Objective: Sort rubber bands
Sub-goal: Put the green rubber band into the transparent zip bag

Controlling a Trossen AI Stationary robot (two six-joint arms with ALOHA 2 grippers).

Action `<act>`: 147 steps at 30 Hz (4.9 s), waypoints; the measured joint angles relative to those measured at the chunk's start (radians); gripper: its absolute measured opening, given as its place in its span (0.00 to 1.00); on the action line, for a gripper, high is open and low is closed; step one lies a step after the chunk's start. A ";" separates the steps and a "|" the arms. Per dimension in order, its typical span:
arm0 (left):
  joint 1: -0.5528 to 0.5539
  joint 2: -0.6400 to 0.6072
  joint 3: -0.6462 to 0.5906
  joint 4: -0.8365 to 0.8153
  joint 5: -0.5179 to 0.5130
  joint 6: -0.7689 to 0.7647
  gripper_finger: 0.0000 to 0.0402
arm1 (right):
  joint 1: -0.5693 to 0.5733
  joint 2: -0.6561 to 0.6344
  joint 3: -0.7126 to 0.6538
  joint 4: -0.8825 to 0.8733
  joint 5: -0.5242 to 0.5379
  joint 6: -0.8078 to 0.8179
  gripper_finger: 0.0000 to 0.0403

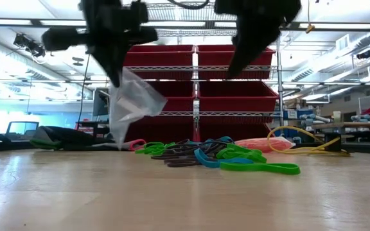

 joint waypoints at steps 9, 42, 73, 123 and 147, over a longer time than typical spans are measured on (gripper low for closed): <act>-0.083 -0.231 -0.241 0.266 0.009 -0.220 0.00 | 0.036 0.000 -0.304 0.428 -0.015 0.135 0.36; -0.258 -0.262 -0.338 0.472 0.038 -0.421 0.00 | 0.067 0.121 -0.497 0.781 0.034 0.205 0.23; -0.270 -0.262 -0.337 0.561 0.039 -0.463 0.00 | 0.076 0.008 -0.013 0.699 -0.003 -0.215 0.00; -0.271 -0.262 -0.337 0.498 0.064 -0.504 0.04 | 0.216 0.030 -0.103 0.344 -0.015 0.160 0.34; -0.270 -0.262 -0.337 0.548 0.064 -0.495 0.04 | 0.353 0.164 -0.360 0.731 0.131 0.249 0.31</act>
